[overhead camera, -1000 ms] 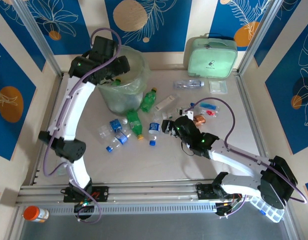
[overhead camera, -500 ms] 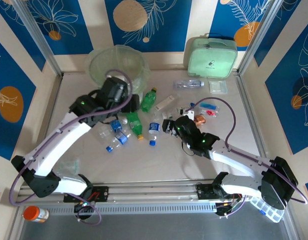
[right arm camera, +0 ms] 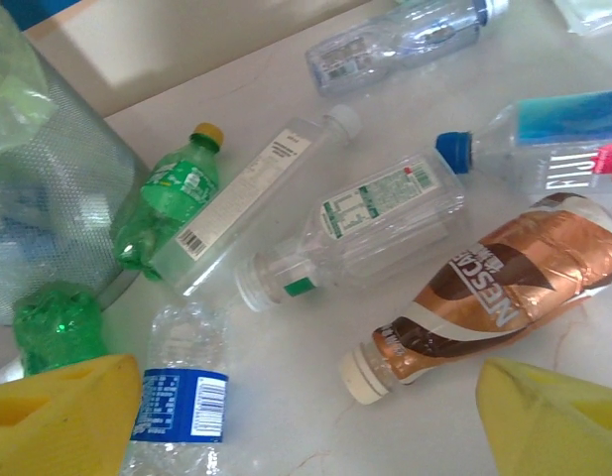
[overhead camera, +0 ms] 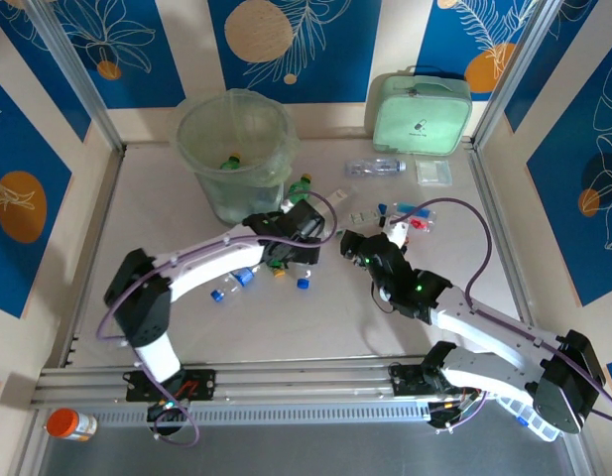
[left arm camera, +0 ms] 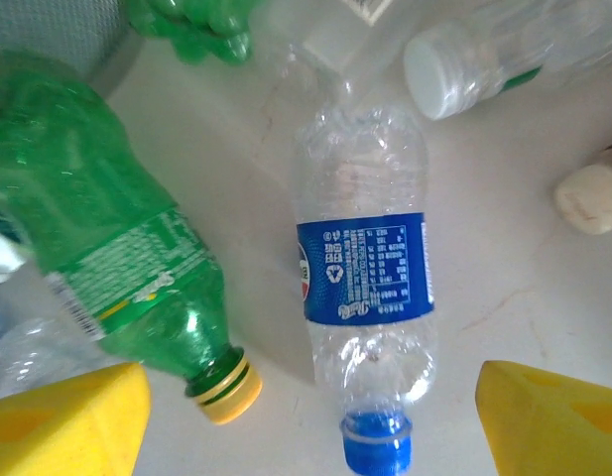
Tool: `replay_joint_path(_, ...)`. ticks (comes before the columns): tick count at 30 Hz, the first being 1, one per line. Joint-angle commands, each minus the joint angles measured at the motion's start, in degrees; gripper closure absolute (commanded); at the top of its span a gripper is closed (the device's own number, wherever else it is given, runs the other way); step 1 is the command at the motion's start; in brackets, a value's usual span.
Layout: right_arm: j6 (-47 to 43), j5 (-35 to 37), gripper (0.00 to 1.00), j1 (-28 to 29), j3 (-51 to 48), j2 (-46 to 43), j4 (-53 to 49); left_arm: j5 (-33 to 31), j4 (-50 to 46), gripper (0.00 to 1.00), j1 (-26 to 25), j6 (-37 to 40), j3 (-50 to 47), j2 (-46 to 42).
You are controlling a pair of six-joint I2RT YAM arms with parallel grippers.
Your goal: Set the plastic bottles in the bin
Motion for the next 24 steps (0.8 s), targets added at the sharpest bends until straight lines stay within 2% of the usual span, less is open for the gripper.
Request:
replay_joint_path(1,2.2,4.3,0.13,0.1,-0.7,-1.6,-1.4,1.3,2.8,0.16,-0.4,0.0,4.6,4.9)
replay_joint_path(11,1.9,4.3,0.13,0.1,-0.9,-1.7,-0.6,0.1,0.3,0.18,1.3,0.0,14.2,18.0)
replay_joint_path(19,1.9,3.9,0.13,0.1,-1.2,-1.9,0.1,2.6,3.6,0.28,2.3,-1.6,11.5,19.5)
replay_joint_path(24,1.8,4.1,0.13,0.1,-1.2,-2.1,0.1,3.1,4.0,0.38,2.5,-1.7,11.1,20.3)
